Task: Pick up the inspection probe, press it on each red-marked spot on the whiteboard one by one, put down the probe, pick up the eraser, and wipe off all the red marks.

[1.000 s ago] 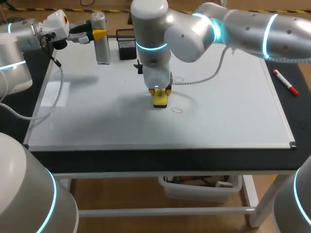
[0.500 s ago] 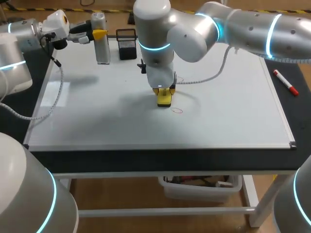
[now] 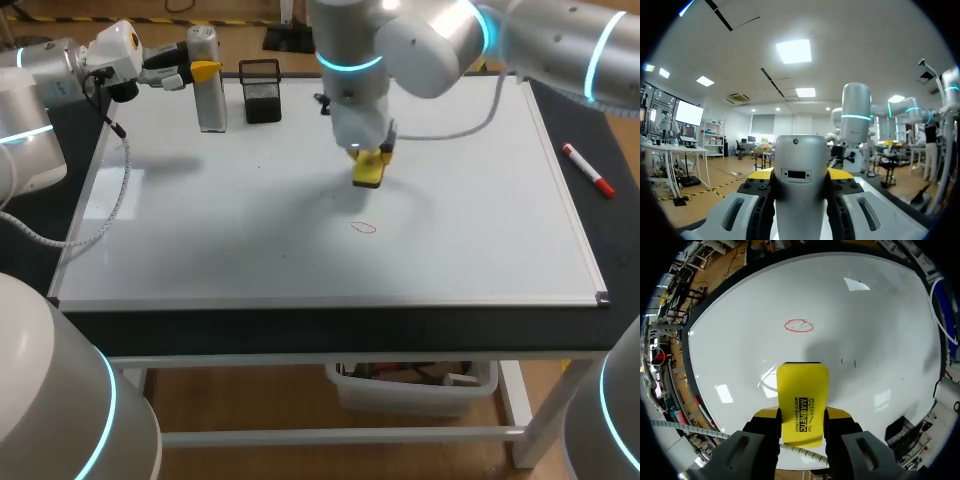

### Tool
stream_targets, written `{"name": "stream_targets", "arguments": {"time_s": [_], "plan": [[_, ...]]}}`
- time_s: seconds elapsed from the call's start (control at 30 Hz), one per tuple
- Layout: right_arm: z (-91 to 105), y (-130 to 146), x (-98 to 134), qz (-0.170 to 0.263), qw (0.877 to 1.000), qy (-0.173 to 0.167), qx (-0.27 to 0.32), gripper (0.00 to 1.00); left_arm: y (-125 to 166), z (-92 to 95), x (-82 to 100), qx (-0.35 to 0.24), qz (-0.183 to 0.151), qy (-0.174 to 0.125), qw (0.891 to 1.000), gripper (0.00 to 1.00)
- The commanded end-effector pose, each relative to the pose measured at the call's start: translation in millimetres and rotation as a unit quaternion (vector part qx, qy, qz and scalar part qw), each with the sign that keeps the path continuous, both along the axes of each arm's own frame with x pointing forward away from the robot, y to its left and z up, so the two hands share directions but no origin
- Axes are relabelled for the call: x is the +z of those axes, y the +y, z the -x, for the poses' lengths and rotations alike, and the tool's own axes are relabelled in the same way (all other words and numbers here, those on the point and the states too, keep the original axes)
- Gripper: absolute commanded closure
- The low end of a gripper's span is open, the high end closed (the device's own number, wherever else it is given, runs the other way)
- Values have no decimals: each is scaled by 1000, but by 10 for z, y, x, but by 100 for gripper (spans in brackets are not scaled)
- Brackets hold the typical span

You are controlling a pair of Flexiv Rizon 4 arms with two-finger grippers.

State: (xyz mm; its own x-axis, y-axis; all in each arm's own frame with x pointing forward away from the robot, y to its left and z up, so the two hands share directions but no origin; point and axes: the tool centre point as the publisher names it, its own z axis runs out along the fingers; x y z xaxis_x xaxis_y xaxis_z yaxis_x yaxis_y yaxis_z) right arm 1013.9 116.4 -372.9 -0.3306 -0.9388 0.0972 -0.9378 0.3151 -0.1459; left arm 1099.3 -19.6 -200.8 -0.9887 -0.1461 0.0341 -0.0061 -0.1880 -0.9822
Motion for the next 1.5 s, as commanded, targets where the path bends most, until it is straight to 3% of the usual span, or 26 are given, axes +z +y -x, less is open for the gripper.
{"name": "stream_targets", "arguments": {"time_s": [0.03,0.5,0.77,1.0,1.5], "plan": [[38,-360,81,-22,999,-3,-23,100,-1,-9,3,-1,1,-1,1000,100],[29,-1303,30,-40,988,13,-150,100,-1,-9,3,-1,1,-1,1000,100],[36,-1704,-20,-25,980,24,-194,100,-1,-9,3,-1,1,-1,1000,100],[-5,-1837,-3,-23,978,28,-203,100,-1,-9,3,-1,1,-1,1000,100],[-5,-1837,-3,-23,978,28,-203,100,-1,-9,3,-1,1,-1,1000,100]]}}
